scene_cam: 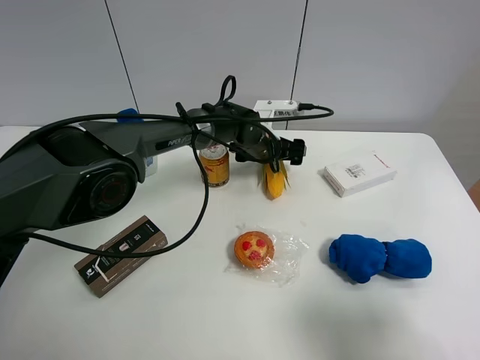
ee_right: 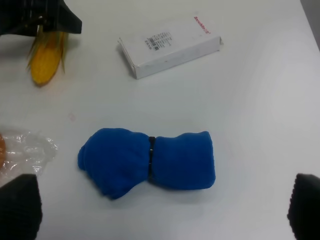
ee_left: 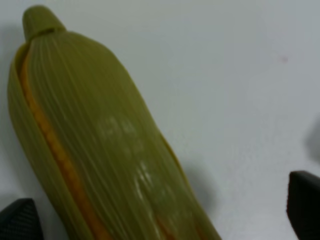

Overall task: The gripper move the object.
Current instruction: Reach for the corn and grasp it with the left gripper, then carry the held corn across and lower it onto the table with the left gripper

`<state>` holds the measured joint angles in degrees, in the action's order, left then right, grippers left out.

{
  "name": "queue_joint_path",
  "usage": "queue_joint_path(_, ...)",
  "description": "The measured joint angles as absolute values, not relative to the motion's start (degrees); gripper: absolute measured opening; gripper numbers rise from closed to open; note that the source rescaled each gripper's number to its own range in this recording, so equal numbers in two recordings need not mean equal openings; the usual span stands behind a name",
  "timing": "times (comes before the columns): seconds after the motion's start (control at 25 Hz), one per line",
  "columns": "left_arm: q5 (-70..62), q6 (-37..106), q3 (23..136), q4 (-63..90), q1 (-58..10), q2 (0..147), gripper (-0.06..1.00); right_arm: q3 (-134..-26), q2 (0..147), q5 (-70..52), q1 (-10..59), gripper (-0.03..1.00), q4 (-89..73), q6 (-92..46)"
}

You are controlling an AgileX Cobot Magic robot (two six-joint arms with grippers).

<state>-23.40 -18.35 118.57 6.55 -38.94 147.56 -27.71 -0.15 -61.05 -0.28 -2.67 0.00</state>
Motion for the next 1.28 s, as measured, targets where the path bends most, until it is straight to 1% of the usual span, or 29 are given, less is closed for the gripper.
queue_joint_path(0.28,-21.87,-18.35,118.77,6.28,-38.94,148.45,1.0,-27.71,-0.15,-61.05,-0.28,1.0,-2.67,0.0)
queue_joint_path(0.32,-21.89,-18.35,118.77,6.28,-38.94,148.51,0.99,-27.71,-0.15,-61.05,-0.28,1.0,-2.67,0.0)
queue_joint_path(0.36,-21.89,-18.35,118.88,6.07,-38.94,148.58,0.95,-27.71,-0.15,-61.05,-0.28,1.0,-2.67,0.0)
queue_joint_path(0.4,-21.89,-18.35,118.96,5.98,-38.94,148.75,0.88,-27.71,-0.15,-61.05,-0.28,1.0,-2.67,0.0)
queue_joint_path(0.44,-21.96,-18.35,119.11,5.93,-38.94,148.79,0.74,-27.71,-0.15,-61.05,-0.28,1.0,-2.67,0.0)
queue_joint_path(0.52,-22.34,-18.35,119.15,5.93,-38.94,149.03,0.35,-27.71,-0.15,-61.05,-0.28,1.0,-2.67,0.0)
queue_joint_path(0.56,-22.77,-18.35,119.15,6.34,-38.94,149.08,0.09,-27.71,-0.15,-61.05,-0.28,1.0,-2.67,0.0)
queue_joint_path(0.6,-22.77,-18.35,119.15,6.24,-38.99,149.07,0.0,-27.71,-0.15,-61.05,-0.28,1.0,-2.67,0.0)
queue_joint_path(0.68,-23.03,-18.35,119.15,6.16,-38.99,149.07,0.03,-27.71,-0.15,-61.05,-0.28,1.0,-2.67,0.0)
queue_joint_path(0.8,-23.31,-18.35,119.15,3.54,-39.06,148.87,0.03,-27.71,-0.15,-61.05,-0.28,1.0,-2.67,0.0)
queue_joint_path(0.96,-27.97,-15.28,118.72,-0.66,-39.06,145.37,0.03,-27.71,-0.15,-61.05,-0.28,1.0,-2.67,0.0)
queue_joint_path(1.16,-33.4,-3.49,118.7,-0.96,-39.88,133.59,0.03,-27.71,-0.15,-61.05,-0.28,1.0,-2.67,0.0)
queue_joint_path(1.28,-39.47,8.14,118.75,0.0,-41.4,125.34,0.03,-27.71,-0.15,-61.05,-0.28,1.0,-2.67,0.0)
